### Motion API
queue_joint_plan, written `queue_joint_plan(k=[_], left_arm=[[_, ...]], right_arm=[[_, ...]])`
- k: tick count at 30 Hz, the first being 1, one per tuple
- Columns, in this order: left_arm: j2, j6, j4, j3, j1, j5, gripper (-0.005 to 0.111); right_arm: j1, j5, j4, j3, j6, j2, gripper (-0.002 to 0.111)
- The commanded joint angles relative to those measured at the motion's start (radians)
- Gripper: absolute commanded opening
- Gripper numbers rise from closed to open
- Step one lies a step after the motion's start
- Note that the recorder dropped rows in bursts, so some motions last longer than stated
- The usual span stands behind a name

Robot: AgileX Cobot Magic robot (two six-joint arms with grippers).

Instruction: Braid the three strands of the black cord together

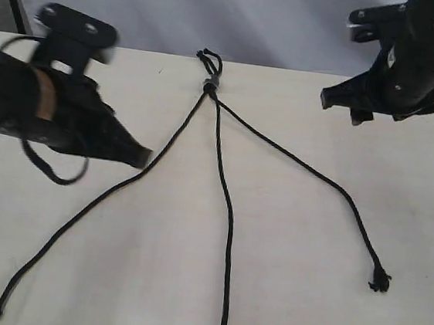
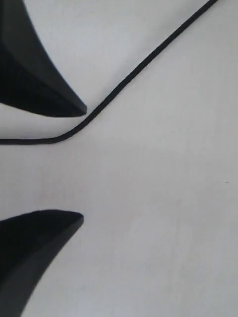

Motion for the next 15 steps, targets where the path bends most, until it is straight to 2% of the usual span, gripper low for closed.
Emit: queue_joint_plan(k=[1,4,9,12,15], left_arm=[[0.149,0.002,-0.053,-0.107,-0.154,0.023,0.000],[0.246,-0.003,-0.056,-0.194,-0.223,0.046,0.005],[0.410,-0.003,-0.067,-0.340,-0.296,0.139,0.030],[0.484,-0.003,-0.079,-0.398,-0.321,0.191,0.041],[0.539,-0.002,-0.133,-0.425,-0.323,0.203,0.045]], right_arm=[[-0.004,-0.164,-0.012,0.139,0.006,-0.120,0.053],[-0.004,-0.294,-0.086,0.218,0.023,-0.157,0.053],[-0.004,-0.309,-0.142,0.223,0.087,-0.180,0.053],[-0.004,-0.310,-0.142,0.223,0.087,-0.178,0.053],[-0.004,-0.316,-0.142,0.223,0.087,-0.178,0.053]])
